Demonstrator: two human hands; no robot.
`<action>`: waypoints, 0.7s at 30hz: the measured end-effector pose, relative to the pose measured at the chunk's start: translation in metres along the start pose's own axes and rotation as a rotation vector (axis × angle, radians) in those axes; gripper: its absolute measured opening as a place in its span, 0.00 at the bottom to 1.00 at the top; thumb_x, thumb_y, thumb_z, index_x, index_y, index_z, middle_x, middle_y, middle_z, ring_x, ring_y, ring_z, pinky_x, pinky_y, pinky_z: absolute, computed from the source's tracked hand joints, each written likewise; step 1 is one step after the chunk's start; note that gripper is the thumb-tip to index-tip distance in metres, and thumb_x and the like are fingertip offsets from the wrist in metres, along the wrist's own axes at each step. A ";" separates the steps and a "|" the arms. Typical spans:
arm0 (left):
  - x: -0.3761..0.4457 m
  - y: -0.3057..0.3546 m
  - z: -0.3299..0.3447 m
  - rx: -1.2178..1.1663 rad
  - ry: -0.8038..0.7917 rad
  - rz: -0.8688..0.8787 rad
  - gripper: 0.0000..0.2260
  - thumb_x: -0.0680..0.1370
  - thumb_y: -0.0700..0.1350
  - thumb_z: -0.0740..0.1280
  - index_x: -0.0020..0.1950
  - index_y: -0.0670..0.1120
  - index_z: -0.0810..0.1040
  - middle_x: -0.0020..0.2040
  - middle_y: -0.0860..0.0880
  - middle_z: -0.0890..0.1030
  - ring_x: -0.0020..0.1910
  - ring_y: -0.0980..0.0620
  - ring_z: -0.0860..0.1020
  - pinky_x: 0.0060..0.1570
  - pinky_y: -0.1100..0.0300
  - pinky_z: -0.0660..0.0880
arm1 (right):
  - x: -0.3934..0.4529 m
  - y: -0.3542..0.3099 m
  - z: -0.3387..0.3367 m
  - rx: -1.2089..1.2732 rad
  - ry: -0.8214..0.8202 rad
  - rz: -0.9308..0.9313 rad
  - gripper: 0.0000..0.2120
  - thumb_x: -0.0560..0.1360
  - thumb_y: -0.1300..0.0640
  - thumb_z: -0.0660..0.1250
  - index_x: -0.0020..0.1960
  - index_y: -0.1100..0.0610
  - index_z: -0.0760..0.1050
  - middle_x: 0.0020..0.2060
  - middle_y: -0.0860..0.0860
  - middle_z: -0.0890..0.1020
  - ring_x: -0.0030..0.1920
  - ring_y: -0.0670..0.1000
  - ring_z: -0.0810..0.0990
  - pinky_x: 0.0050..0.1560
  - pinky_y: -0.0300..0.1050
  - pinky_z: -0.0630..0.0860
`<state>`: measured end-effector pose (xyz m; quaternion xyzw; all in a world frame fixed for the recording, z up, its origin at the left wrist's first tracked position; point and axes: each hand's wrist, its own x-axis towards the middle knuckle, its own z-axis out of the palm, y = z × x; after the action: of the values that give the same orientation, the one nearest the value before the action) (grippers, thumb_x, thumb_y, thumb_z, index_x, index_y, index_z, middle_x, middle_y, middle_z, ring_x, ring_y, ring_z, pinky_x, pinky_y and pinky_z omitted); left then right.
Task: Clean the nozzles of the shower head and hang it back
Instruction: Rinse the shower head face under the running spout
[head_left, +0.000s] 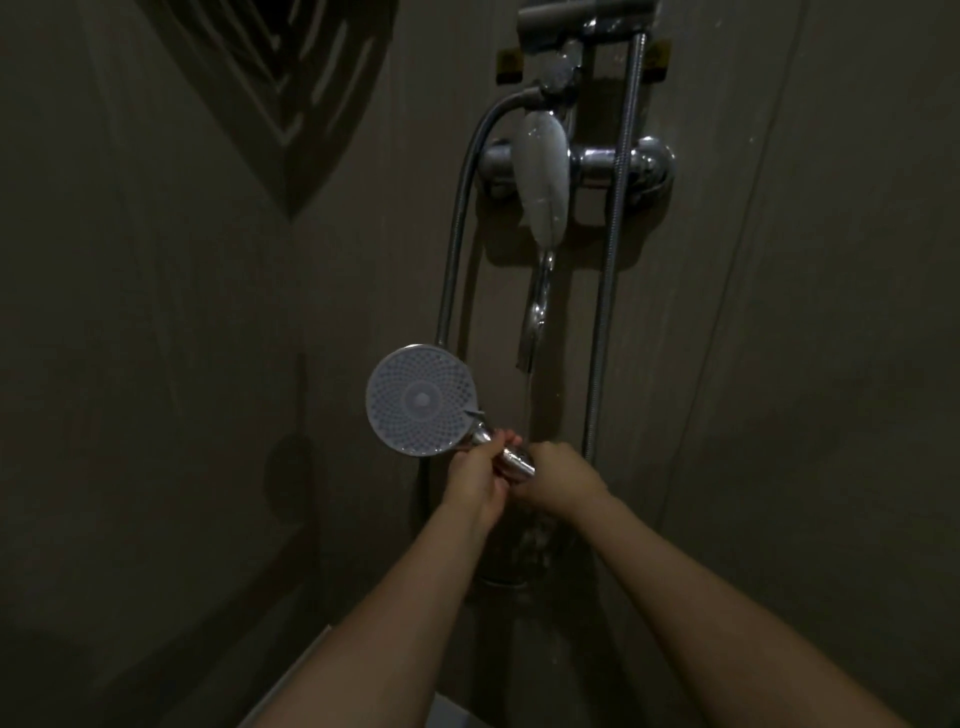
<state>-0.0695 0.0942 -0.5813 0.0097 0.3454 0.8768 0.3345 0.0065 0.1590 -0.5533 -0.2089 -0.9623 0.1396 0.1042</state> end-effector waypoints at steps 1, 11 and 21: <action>-0.001 0.000 0.006 -0.003 0.024 0.004 0.07 0.77 0.35 0.63 0.38 0.41 0.74 0.30 0.47 0.78 0.31 0.53 0.78 0.37 0.58 0.75 | -0.003 0.002 0.001 -0.099 0.053 0.009 0.19 0.73 0.49 0.66 0.59 0.59 0.73 0.54 0.59 0.81 0.54 0.60 0.80 0.50 0.48 0.75; -0.006 0.003 0.021 0.140 0.236 0.083 0.07 0.76 0.36 0.61 0.38 0.42 0.70 0.29 0.46 0.71 0.27 0.52 0.71 0.30 0.60 0.71 | -0.011 0.004 0.006 0.497 -0.246 0.063 0.08 0.73 0.61 0.66 0.36 0.53 0.72 0.32 0.49 0.77 0.29 0.44 0.77 0.31 0.36 0.73; -0.019 -0.015 0.023 0.087 0.221 0.168 0.08 0.75 0.34 0.65 0.53 0.35 0.75 0.39 0.43 0.78 0.33 0.52 0.77 0.36 0.59 0.76 | -0.009 0.011 0.020 0.233 0.003 0.058 0.08 0.74 0.55 0.65 0.50 0.59 0.76 0.51 0.60 0.82 0.52 0.59 0.80 0.44 0.43 0.71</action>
<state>-0.0404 0.1042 -0.5690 -0.0436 0.4159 0.8816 0.2189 0.0134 0.1601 -0.5765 -0.2235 -0.9329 0.2534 0.1249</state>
